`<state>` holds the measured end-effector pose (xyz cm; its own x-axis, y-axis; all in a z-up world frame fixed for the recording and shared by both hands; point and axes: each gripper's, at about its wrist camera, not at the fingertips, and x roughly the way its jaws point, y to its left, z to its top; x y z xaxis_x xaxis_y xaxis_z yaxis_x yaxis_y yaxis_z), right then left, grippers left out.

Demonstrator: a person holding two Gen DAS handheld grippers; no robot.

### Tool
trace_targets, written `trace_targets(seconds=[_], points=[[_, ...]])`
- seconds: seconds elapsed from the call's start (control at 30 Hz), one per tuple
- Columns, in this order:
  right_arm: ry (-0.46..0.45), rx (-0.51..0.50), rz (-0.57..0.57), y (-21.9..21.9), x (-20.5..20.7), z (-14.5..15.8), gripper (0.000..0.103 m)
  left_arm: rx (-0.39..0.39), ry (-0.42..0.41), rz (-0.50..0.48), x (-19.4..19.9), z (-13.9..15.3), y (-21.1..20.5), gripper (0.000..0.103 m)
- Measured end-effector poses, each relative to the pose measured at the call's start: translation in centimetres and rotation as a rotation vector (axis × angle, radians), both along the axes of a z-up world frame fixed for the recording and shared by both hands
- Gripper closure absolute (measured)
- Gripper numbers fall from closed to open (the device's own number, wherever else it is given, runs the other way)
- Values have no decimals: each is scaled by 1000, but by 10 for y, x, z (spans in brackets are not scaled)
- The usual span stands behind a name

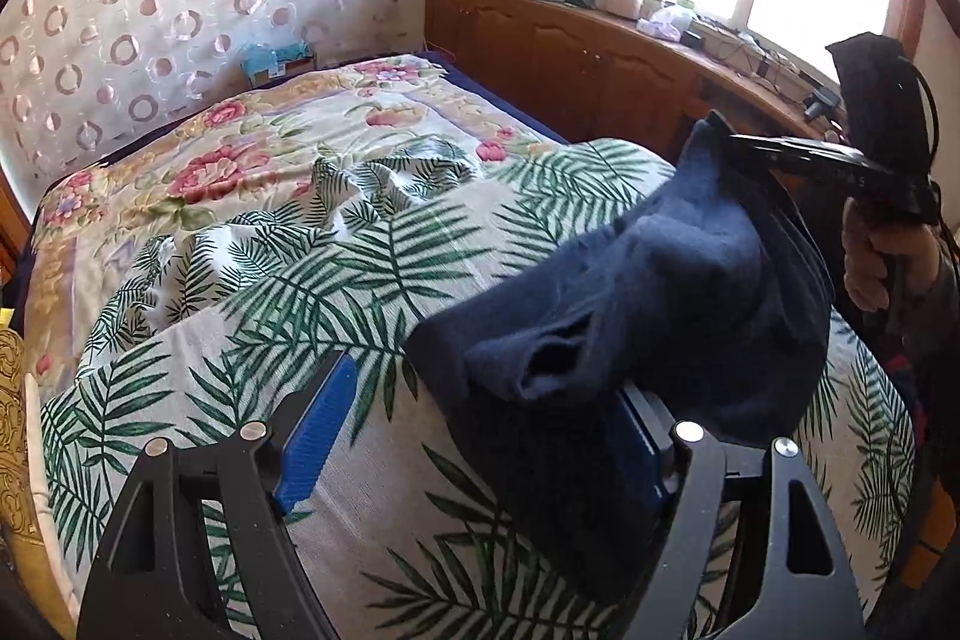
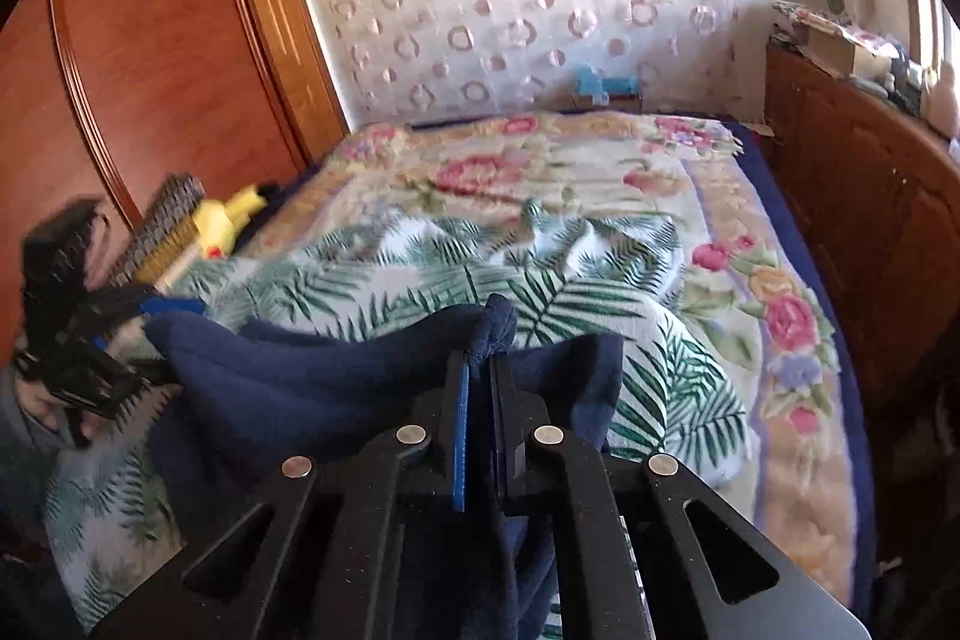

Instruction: Fold small clothes

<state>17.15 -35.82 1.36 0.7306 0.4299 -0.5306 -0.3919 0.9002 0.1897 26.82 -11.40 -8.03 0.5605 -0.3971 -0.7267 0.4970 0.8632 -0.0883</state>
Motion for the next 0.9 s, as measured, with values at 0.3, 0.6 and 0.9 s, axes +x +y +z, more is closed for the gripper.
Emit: trace_targets(seconds=[0.3,0.6,0.9], points=[[64,-77,-148,-13,3,-10,97,-17,26,19,12,-5,1,23],[45,-105,-136,4,-12,-1,83,-6,59,29,28,-12,-2,23],[143,-126,-121,0,-10,-25,39,-8,84,24,29,-23,-3,23]])
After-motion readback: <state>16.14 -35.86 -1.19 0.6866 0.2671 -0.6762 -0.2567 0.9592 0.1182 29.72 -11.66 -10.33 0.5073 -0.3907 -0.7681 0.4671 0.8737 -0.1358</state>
